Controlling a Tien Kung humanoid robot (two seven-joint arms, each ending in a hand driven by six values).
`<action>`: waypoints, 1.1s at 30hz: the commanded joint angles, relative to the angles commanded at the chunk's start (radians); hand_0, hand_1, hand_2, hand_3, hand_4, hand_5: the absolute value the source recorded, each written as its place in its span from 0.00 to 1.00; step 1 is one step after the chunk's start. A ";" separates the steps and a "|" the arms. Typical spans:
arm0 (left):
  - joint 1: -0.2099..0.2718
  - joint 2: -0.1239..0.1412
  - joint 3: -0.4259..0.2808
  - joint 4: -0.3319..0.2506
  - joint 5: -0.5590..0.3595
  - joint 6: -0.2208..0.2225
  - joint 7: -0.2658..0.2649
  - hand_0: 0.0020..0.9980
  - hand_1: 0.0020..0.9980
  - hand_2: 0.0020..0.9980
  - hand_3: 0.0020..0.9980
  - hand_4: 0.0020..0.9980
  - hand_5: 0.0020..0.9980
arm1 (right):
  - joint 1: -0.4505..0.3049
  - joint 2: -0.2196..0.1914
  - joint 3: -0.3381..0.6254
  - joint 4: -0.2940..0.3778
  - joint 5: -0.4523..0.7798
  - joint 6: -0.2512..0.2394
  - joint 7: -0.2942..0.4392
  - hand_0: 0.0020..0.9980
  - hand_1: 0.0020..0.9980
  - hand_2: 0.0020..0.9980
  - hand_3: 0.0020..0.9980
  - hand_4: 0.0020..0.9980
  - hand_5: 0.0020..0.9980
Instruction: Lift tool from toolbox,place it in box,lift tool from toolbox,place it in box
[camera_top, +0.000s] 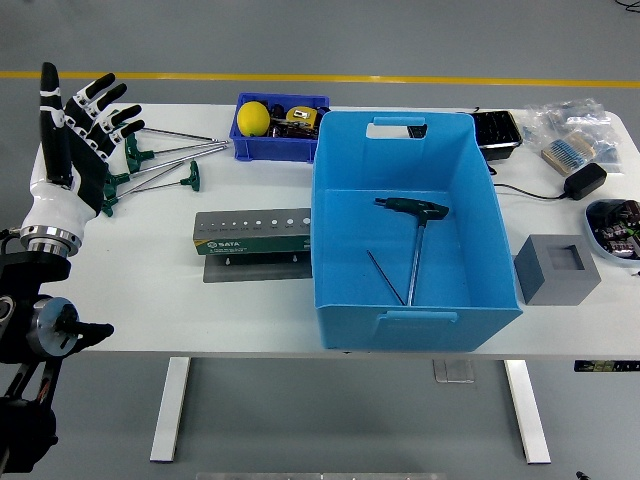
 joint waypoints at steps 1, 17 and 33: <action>0.003 -0.001 0.002 0.003 0.038 -0.038 0.003 0.64 0.68 0.79 0.76 1.00 1.00 | 0.000 0.001 0.002 0.000 -0.001 0.000 -0.001 0.67 0.64 0.71 0.57 0.83 0.74; 0.001 0.000 0.006 0.004 0.181 -0.146 0.018 0.67 0.70 0.81 0.76 1.00 1.00 | -0.007 0.003 0.015 0.002 -0.029 0.002 -0.009 0.67 0.63 0.71 0.57 0.83 0.74; 0.007 0.000 0.001 0.001 0.191 -0.147 0.017 0.66 0.70 0.81 0.76 1.00 1.00 | -0.008 0.005 0.010 0.003 -0.021 0.003 -0.007 0.67 0.64 0.71 0.57 0.83 0.74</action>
